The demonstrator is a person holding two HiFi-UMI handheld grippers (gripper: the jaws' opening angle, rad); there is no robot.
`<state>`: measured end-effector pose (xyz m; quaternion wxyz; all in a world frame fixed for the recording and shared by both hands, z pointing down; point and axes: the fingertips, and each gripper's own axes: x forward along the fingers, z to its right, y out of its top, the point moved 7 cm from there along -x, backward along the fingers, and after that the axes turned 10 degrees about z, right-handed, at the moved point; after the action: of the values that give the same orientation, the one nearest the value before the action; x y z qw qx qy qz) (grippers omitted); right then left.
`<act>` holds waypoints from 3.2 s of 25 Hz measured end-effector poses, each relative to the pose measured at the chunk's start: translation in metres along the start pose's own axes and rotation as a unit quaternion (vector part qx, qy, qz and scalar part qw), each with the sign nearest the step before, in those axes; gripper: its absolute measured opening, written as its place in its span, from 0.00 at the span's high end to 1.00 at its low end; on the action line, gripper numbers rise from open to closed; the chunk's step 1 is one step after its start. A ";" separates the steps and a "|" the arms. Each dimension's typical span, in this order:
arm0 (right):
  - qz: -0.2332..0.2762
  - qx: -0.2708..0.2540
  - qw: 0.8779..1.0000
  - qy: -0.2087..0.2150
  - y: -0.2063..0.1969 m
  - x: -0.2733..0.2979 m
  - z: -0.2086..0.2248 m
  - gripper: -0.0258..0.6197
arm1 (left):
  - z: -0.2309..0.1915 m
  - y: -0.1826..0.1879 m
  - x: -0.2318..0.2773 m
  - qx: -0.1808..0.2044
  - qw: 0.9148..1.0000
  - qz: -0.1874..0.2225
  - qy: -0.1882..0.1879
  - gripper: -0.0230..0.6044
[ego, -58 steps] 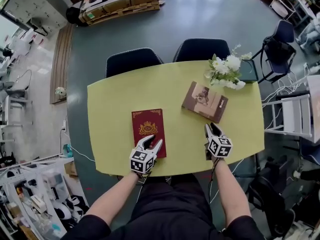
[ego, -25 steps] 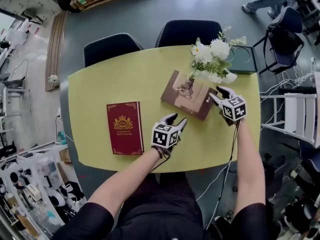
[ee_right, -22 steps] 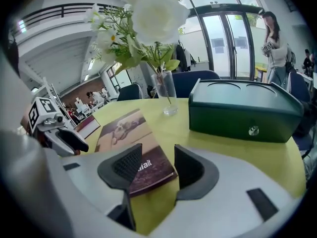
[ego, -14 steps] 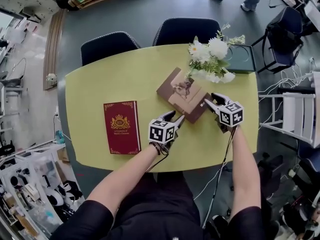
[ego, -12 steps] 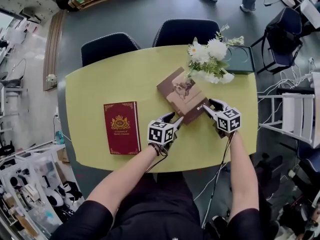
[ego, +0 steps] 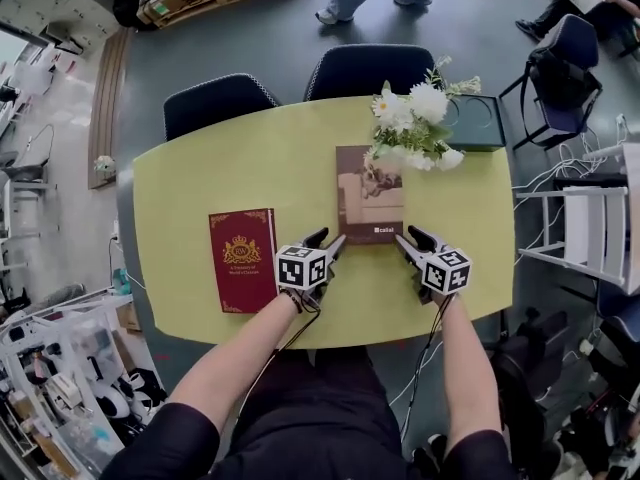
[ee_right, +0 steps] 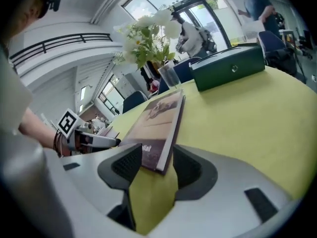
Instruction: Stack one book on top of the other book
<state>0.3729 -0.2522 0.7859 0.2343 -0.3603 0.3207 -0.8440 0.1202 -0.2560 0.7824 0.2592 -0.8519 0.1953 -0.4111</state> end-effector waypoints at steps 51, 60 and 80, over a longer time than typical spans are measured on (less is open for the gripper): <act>0.055 -0.002 0.998 -0.037 0.020 0.039 -0.255 0.69 | -0.042 0.051 -0.210 0.062 0.989 0.130 0.032 0.66; 0.025 -0.002 0.999 -0.029 -0.026 0.083 -0.339 0.69 | -0.111 0.025 -0.286 0.057 0.989 0.125 0.054 0.66; -0.051 -0.016 0.998 -0.035 -0.107 0.129 -0.338 0.69 | -0.177 -0.050 -0.278 0.032 0.993 0.086 0.067 0.67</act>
<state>0.0171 -0.1339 0.7401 0.1966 -0.4093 0.3071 -0.8364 -0.1789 -0.1149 0.7394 0.3067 -0.7935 0.2721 -0.4497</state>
